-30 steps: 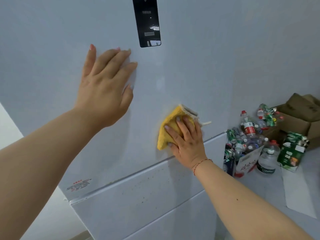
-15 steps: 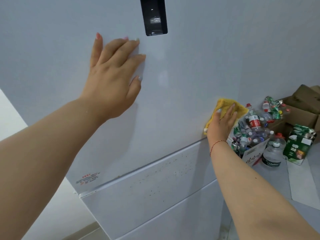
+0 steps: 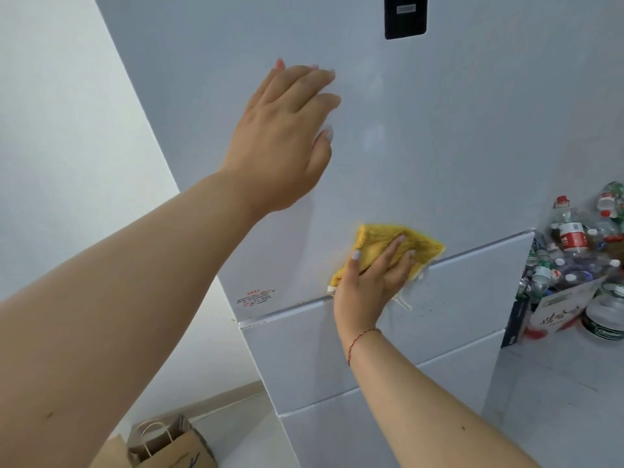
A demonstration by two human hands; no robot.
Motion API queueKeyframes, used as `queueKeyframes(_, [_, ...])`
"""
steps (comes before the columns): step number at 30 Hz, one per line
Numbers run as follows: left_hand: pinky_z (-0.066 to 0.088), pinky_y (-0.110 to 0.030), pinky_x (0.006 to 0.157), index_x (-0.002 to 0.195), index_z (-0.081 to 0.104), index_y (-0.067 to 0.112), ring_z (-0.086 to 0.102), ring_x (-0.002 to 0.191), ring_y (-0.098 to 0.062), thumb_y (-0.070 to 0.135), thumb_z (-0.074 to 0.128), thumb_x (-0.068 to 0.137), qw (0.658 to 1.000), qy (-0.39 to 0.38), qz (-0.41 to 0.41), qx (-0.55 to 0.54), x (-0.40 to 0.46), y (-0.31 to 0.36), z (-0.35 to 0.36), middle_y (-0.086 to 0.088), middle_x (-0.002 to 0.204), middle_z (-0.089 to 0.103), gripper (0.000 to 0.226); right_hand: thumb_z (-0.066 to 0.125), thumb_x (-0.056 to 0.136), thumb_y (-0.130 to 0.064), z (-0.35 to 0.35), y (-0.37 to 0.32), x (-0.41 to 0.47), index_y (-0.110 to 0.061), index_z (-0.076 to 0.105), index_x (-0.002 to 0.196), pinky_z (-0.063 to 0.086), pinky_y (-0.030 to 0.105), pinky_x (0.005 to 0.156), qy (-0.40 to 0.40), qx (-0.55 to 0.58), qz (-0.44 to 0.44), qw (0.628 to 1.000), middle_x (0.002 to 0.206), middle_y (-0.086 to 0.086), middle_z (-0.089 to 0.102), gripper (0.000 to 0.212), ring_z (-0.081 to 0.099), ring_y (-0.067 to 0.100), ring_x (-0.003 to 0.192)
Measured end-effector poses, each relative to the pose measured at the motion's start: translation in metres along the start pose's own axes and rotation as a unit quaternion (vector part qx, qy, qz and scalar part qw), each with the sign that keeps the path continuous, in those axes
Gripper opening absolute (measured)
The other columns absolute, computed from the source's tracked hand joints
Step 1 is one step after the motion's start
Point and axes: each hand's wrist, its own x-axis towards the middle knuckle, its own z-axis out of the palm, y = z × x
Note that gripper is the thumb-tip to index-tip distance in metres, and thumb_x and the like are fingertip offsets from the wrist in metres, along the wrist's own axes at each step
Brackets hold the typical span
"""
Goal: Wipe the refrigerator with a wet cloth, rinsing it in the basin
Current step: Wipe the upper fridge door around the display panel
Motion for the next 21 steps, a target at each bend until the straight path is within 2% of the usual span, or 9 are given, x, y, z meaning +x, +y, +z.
queueKeyframes(4, [0.027, -0.052, 0.114, 0.114, 0.064, -0.001, 0.048, 0.128, -0.035, 0.017, 0.044, 0.088, 1.000, 0.004, -0.006, 0.012, -0.015, -0.011, -0.015, -0.016, 0.131, 0.058, 0.037, 0.033, 0.094, -0.042, 0.026, -0.006, -0.062, -0.016, 0.014, 0.152, 0.010, 0.042, 0.116, -0.031, -0.045, -0.071, 0.996, 0.156, 0.017, 0.010, 0.066, 0.004, 0.029, 0.144])
queueKeyframes(9, [0.031, -0.052, 0.112, 0.115, 0.064, 0.000, 0.048, 0.128, -0.034, 0.016, 0.044, 0.088, 1.000, -0.002, -0.017, 0.027, -0.033, -0.022, -0.032, -0.016, 0.131, 0.058, 0.037, 0.037, 0.096, -0.026, 0.047, -0.014, -0.114, -0.017, 0.034, 0.145, 0.024, 0.043, 0.110, -0.040, -0.066, -0.132, 0.988, 0.149, 0.012, 0.025, 0.050, 0.023, 0.032, 0.139])
queueKeyframes(12, [0.030, -0.049, 0.113, 0.115, 0.064, 0.001, 0.048, 0.127, -0.033, 0.015, 0.046, 0.089, 0.999, -0.001, -0.022, 0.038, -0.043, -0.028, -0.040, -0.016, 0.131, 0.058, 0.035, 0.044, 0.094, -0.019, 0.056, -0.021, -0.131, -0.018, 0.043, 0.139, 0.025, 0.039, 0.110, -0.032, -0.044, -0.117, 0.992, 0.146, 0.010, 0.030, 0.045, 0.027, 0.030, 0.137])
queueKeyframes(14, [0.028, -0.047, 0.114, 0.115, 0.064, 0.001, 0.048, 0.127, -0.033, 0.015, 0.047, 0.089, 0.999, 0.000, -0.028, 0.042, -0.049, -0.031, -0.045, -0.015, 0.131, 0.058, 0.034, 0.058, 0.089, -0.008, 0.060, -0.024, -0.149, -0.018, 0.050, 0.135, 0.022, 0.031, 0.112, -0.047, -0.029, -0.129, 0.990, 0.146, 0.007, 0.031, 0.047, 0.028, 0.028, 0.137])
queueKeyframes(16, [0.029, -0.047, 0.114, 0.115, 0.064, 0.001, 0.048, 0.127, -0.032, 0.015, 0.047, 0.089, 0.999, -0.002, -0.033, 0.041, -0.054, -0.033, -0.050, -0.015, 0.131, 0.058, 0.034, 0.060, 0.088, -0.008, 0.059, -0.029, -0.170, -0.022, 0.052, 0.130, 0.024, 0.029, 0.112, -0.094, -0.004, -0.156, 0.983, 0.148, 0.002, 0.030, 0.045, 0.026, 0.023, 0.139])
queueKeyframes(18, [0.033, -0.045, 0.111, 0.116, 0.064, 0.002, 0.048, 0.127, -0.032, 0.015, 0.047, 0.089, 0.999, -0.008, -0.038, 0.036, -0.059, -0.033, -0.054, -0.014, 0.131, 0.058, 0.034, 0.045, 0.095, -0.025, 0.049, -0.038, -0.185, -0.031, 0.051, 0.127, 0.028, 0.029, 0.111, -0.171, 0.029, -0.151, 0.973, 0.149, -0.009, 0.030, 0.034, 0.024, 0.013, 0.140])
queueKeyframes(19, [0.036, -0.043, 0.109, 0.116, 0.064, 0.002, 0.048, 0.127, -0.031, 0.016, 0.047, 0.090, 0.999, -0.010, -0.043, 0.030, -0.061, -0.033, -0.057, -0.013, 0.131, 0.059, 0.034, 0.040, 0.096, -0.031, 0.040, -0.045, -0.188, -0.035, 0.051, 0.128, 0.028, 0.025, 0.112, -0.232, 0.050, -0.124, 0.964, 0.148, -0.015, 0.030, 0.033, 0.025, 0.007, 0.140])
queueKeyframes(21, [0.039, -0.037, 0.106, 0.118, 0.064, 0.003, 0.048, 0.128, -0.029, 0.017, 0.047, 0.091, 0.998, -0.013, -0.060, 0.012, -0.064, -0.033, -0.063, -0.011, 0.132, 0.059, 0.035, 0.045, 0.097, -0.031, 0.021, -0.063, -0.184, -0.040, 0.053, 0.123, 0.035, 0.020, 0.110, -0.369, 0.112, -0.037, 0.922, 0.142, -0.019, 0.039, 0.028, 0.037, 0.001, 0.131])
